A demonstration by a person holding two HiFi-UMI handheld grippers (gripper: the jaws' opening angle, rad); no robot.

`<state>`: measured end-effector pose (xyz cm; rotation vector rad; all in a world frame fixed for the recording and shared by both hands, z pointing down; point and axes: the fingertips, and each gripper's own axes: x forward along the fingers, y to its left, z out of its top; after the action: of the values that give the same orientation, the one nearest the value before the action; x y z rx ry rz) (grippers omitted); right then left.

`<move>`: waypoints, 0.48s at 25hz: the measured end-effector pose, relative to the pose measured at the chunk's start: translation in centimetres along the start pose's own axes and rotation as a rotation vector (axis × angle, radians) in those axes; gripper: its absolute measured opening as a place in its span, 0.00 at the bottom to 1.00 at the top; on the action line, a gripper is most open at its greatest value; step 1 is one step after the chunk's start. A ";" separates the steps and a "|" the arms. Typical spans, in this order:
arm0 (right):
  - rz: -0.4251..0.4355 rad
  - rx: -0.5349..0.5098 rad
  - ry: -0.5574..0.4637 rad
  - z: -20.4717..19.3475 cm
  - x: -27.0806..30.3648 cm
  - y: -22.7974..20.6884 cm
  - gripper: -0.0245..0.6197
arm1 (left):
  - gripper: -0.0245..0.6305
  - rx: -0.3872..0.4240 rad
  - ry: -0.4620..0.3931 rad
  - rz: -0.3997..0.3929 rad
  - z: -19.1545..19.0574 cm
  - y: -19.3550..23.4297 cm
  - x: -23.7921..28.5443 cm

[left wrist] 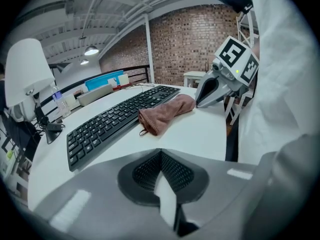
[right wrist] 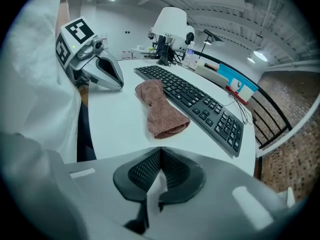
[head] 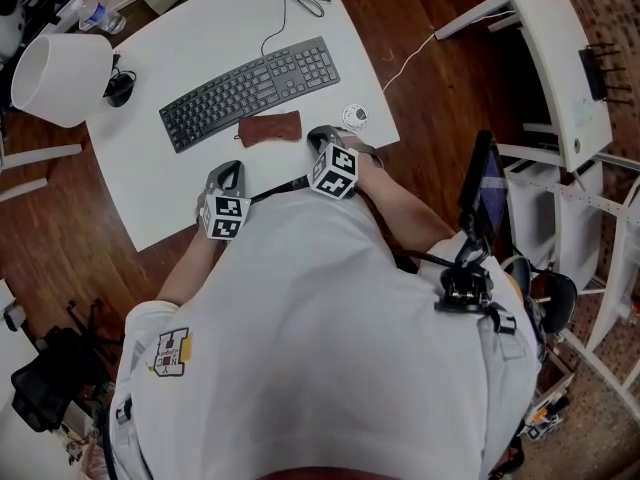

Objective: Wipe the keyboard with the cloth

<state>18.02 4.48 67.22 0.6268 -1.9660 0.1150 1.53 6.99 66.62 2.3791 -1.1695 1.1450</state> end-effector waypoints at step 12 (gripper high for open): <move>-0.012 -0.045 0.016 0.0 0.0 0.2 0.04 | 0.04 0.020 0.001 -0.004 0.0 0.0 -0.1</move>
<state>17.92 4.59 67.28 0.6065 -1.9435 0.0681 1.53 7.07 66.58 2.3940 -1.1575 1.1623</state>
